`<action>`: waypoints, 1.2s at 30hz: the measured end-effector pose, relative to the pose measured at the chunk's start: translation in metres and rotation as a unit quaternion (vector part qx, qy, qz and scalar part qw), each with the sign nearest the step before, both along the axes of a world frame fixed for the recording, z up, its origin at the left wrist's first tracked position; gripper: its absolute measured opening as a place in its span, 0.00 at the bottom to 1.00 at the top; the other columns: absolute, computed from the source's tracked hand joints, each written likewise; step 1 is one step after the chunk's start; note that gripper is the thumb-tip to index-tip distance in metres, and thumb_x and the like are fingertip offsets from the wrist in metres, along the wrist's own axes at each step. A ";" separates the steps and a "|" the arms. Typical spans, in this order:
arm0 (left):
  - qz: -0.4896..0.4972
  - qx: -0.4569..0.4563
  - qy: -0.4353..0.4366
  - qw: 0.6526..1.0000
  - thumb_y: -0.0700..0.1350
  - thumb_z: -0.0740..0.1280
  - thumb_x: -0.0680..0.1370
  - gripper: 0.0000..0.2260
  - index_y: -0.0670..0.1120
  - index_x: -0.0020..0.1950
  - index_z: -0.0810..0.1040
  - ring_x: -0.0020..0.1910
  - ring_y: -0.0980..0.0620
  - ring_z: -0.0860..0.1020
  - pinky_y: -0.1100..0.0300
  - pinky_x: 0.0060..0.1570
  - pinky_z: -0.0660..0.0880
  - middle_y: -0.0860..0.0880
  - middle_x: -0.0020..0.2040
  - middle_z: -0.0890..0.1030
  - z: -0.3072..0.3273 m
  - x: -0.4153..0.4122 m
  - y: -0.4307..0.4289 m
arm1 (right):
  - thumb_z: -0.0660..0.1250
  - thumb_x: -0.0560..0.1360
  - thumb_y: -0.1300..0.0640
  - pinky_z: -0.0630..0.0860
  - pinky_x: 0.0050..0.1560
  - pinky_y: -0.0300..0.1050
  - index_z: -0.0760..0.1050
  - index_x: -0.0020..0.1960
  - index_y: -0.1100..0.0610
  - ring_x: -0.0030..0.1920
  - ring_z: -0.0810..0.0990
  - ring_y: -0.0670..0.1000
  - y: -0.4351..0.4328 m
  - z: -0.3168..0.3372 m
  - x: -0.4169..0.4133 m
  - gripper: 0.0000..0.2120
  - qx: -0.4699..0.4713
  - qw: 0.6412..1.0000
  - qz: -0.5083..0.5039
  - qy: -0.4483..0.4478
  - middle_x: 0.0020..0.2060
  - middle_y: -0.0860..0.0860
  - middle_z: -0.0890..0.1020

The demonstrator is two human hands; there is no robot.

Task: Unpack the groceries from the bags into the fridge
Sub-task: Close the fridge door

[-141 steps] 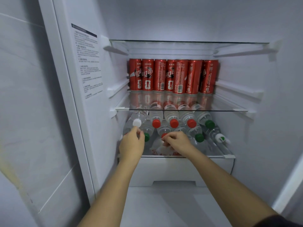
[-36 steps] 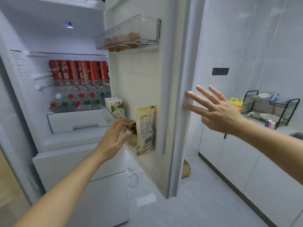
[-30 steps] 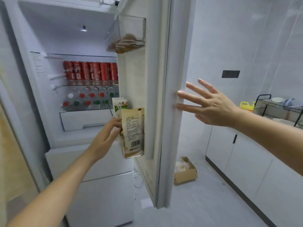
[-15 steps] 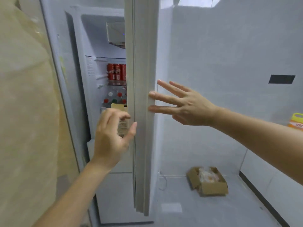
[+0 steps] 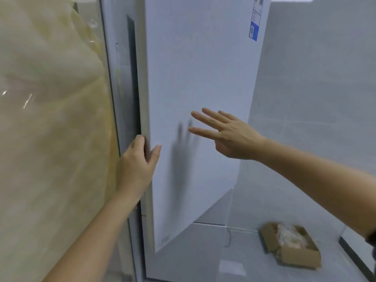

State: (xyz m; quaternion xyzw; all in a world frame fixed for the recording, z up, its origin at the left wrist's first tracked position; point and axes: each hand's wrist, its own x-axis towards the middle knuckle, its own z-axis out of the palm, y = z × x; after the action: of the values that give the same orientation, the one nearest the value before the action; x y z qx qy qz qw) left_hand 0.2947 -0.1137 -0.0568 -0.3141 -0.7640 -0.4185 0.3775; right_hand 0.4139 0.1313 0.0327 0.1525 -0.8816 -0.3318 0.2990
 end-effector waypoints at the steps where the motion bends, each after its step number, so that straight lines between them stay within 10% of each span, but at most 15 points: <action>1: 0.002 0.000 -0.006 1.000 0.53 0.64 0.80 0.16 0.48 0.40 0.60 0.26 0.57 0.64 0.62 0.24 0.54 0.54 0.29 0.64 -0.001 -0.015 -0.002 | 0.60 0.71 0.67 0.65 0.70 0.62 0.54 0.79 0.45 0.77 0.57 0.60 0.005 -0.003 -0.011 0.40 -0.001 1.000 -0.015 -0.003 0.79 0.52 0.54; 14: -0.016 -0.001 -0.123 0.992 0.55 0.58 0.82 0.17 0.46 0.40 0.61 0.29 0.47 0.68 0.55 0.28 0.61 0.46 0.33 0.70 0.002 -0.198 0.007 | 0.79 0.63 0.41 0.66 0.61 0.75 0.37 0.79 0.40 0.77 0.43 0.68 0.035 -0.012 -0.163 0.61 -0.032 0.978 -0.207 -0.017 0.79 0.54 0.36; 36: 0.003 -0.040 -0.272 0.961 0.55 0.73 0.74 0.32 0.38 0.67 0.63 0.61 0.37 0.74 0.49 0.47 0.72 0.40 0.66 0.71 0.014 -0.329 0.101 | 0.71 0.67 0.33 0.57 0.64 0.79 0.22 0.72 0.41 0.73 0.29 0.69 0.047 -0.032 -0.285 0.61 -0.058 0.934 -0.353 0.010 0.70 0.55 0.20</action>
State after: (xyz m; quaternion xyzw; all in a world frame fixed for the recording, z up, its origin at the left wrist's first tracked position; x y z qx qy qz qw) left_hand -0.0343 -0.0124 -0.0426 -0.2011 -0.8551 -0.4560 0.1432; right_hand 0.1293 0.1779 0.0006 -0.1890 -0.8936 -0.3654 0.1797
